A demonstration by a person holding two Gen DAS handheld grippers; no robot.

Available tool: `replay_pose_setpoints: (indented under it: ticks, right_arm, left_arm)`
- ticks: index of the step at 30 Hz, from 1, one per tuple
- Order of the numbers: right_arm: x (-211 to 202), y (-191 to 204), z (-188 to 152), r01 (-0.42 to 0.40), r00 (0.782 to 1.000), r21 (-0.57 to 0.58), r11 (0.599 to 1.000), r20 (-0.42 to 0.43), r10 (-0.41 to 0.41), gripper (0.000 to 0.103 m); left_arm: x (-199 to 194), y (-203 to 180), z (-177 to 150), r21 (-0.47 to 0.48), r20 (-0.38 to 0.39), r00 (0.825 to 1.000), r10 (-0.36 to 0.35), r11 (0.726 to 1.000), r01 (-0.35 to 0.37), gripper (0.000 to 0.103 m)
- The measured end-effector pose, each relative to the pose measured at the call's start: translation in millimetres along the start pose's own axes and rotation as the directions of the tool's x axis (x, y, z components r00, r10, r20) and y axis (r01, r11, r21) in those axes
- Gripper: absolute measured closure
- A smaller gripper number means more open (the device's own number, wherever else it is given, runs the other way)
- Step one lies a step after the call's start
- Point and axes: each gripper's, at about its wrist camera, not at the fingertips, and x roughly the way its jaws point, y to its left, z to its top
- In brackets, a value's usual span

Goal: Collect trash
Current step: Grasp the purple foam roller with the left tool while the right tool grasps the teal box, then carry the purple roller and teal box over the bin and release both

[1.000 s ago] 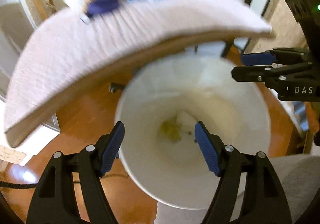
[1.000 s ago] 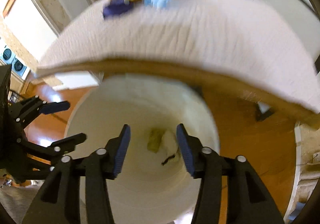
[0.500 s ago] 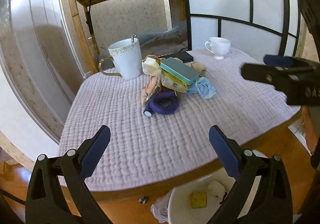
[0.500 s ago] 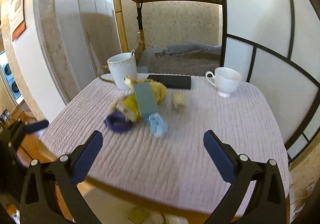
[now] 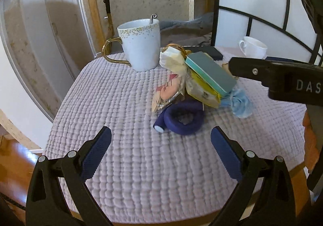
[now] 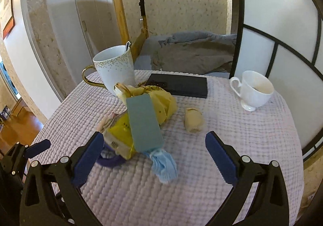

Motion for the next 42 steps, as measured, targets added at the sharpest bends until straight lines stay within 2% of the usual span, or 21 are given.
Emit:
replay_pose_setpoints:
  ticks: [4,10,16,21,23,32,35,37,42]
  right_arm:
    - [21.4,0.0,6.4,-0.004,0.999,0.003,1.000,-0.034,0.004,0.004]
    - [48.3,4.3,8.2,-0.005,0.996,-0.010,1.000,-0.086,0.004,0.005]
    - [65.8,2.6,6.3,-0.053,0.990,0.028,0.998,-0.127,0.056,0.020]
    - [70.3,-0.2,5.3,-0.105,0.984,0.061,0.993,-0.140,0.113,0.043]
    - [71.0,-2.6,4.8,-0.117,0.982,0.079,0.990,-0.142,0.127,0.049]
    - [71.0,-3.7,8.2,-0.117,0.982,0.075,0.990,-0.138,0.126,0.050]
    - [69.6,-3.1,8.2,-0.120,0.983,0.066,0.991,-0.129,0.128,0.058]
    - [68.2,-4.2,7.7,-0.119,0.985,0.067,0.991,-0.121,0.126,0.058]
    - [58.6,-9.4,6.7,-0.117,0.987,0.075,0.990,-0.100,0.124,0.061]
  left_arm:
    - [20.8,-4.7,3.7,0.023,-0.029,1.000,-0.001,1.000,0.001,0.003]
    - [47.4,-4.0,4.9,0.005,-0.079,0.997,-0.008,1.000,0.008,0.003]
    - [60.2,-1.5,4.3,-0.008,-0.093,0.995,-0.031,1.000,0.030,0.003]
    - [73.6,-0.8,7.5,-0.023,-0.111,0.992,-0.065,0.998,0.063,0.003]
    - [79.4,-0.8,7.0,-0.030,-0.124,0.989,-0.077,0.997,0.074,0.003]
    - [91.9,0.4,12.1,-0.034,-0.119,0.988,-0.097,0.995,0.093,0.004]
    - [86.7,-0.2,12.1,-0.022,-0.108,0.988,-0.106,0.994,0.104,0.011]
    - [86.3,-1.9,13.2,-0.007,-0.105,0.988,-0.114,0.993,0.114,0.020]
    - [84.3,-3.4,12.8,0.005,-0.101,0.988,-0.118,0.993,0.119,0.030]
